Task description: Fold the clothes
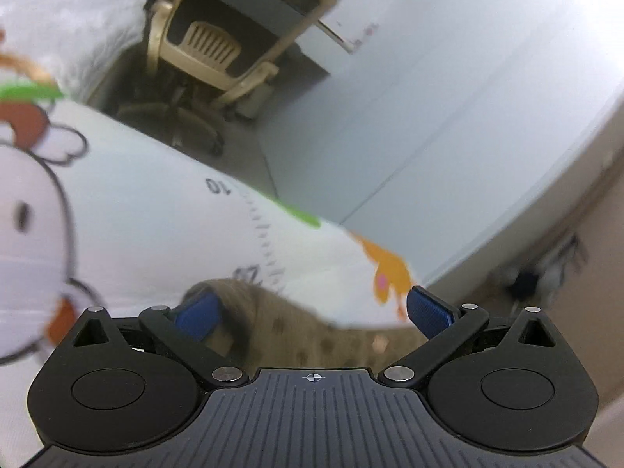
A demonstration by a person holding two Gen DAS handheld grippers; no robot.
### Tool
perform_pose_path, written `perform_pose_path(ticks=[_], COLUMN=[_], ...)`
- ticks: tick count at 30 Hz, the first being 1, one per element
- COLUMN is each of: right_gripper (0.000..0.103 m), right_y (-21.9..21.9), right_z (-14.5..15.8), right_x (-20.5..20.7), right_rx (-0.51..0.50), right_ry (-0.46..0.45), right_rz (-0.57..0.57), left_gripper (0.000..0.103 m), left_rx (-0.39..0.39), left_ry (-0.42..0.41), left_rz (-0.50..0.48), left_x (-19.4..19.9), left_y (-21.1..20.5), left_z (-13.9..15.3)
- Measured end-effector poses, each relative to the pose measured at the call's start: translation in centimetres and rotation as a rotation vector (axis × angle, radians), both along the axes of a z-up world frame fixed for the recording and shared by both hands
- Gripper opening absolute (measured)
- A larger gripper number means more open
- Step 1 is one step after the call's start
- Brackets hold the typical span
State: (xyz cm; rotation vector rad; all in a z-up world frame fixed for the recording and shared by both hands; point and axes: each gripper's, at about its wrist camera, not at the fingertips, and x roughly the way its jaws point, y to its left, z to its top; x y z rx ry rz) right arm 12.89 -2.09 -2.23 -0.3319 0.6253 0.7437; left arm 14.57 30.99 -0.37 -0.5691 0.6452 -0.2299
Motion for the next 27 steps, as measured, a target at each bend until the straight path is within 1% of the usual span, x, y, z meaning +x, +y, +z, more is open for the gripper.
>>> perform_pose_path(ticks=[2, 3, 5, 7, 8, 9, 10, 11, 12, 13, 14, 16, 17, 19, 23, 25, 27], right_gripper=[0.103, 0.103, 0.103, 0.103, 0.103, 0.102, 0.099, 0.094, 0.090, 0.082, 0.075, 0.071, 0.071, 0.071, 0.071, 0.071, 0.057], right_y=[0.0, 0.1, 0.2, 0.5, 0.8, 1.1, 1.5, 2.1, 2.8, 3.6, 4.5, 6.2, 7.1, 8.7, 12.2, 13.9, 14.7], right_z=[0.7, 1.1, 2.0, 2.9, 3.3, 3.4, 3.6, 3.6, 3.5, 3.3, 3.1, 2.7, 2.5, 2.2, 1.6, 1.0, 0.5], right_x=[-0.5, -1.0, -2.1, -3.2, -3.7, -4.1, -4.5, -4.6, -4.8, -5.3, -5.6, -6.7, -7.3, -8.4, -9.6, -9.3, -8.3], right_rx=[-0.008, -0.005, 0.003, 0.029, 0.050, 0.066, 0.082, 0.089, 0.094, 0.090, 0.079, 0.062, 0.058, 0.050, 0.002, -0.041, -0.059], right_ry=[-0.036, -0.067, -0.131, -0.174, -0.174, -0.160, -0.145, -0.116, -0.084, -0.057, -0.038, -0.039, -0.051, -0.074, -0.127, -0.152, -0.149], right_rz=[0.012, 0.026, 0.058, 0.101, 0.126, 0.143, 0.160, 0.181, 0.202, 0.224, 0.249, 0.295, 0.322, 0.358, 0.399, 0.387, 0.346], left_gripper=[0.103, 0.103, 0.103, 0.103, 0.101, 0.097, 0.076, 0.049, 0.037, 0.027, 0.024, 0.024, 0.024, 0.024, 0.024, 0.023, 0.023], left_rx=[0.085, 0.110, 0.133, 0.142, 0.148, 0.176, 0.217, 0.259, 0.271, 0.262, 0.254, 0.258, 0.251, 0.210, 0.099, 0.040, 0.000], left_ry=[0.039, 0.072, 0.139, 0.179, 0.184, 0.181, 0.175, 0.169, 0.166, 0.165, 0.164, 0.144, 0.135, 0.131, 0.147, 0.155, 0.149], left_rz=[-0.018, -0.018, -0.009, -0.003, 0.001, 0.007, 0.016, 0.024, 0.026, 0.022, 0.018, 0.007, 0.001, -0.002, 0.009, 0.009, 0.003], left_x=[-2.6, -3.8, -6.0, -7.5, -8.0, -8.3, -8.3, -8.4, -8.3, -8.2, -8.0, -8.0, -8.1, -8.3, -8.0, -7.7, -7.4], left_y=[0.0, 0.0, -0.3, -0.9, -1.4, -2.0, -2.6, -3.3, -3.6, -3.7, -3.8, -4.1, -4.1, -3.9, -3.2, -2.7, -2.6], left_z=[-0.3, -1.0, -2.5, -3.9, -4.5, -4.7, -4.8, -4.9, -4.8, -4.5, -4.2, -3.4, -3.0, -2.6, -2.6, -2.7, -2.5])
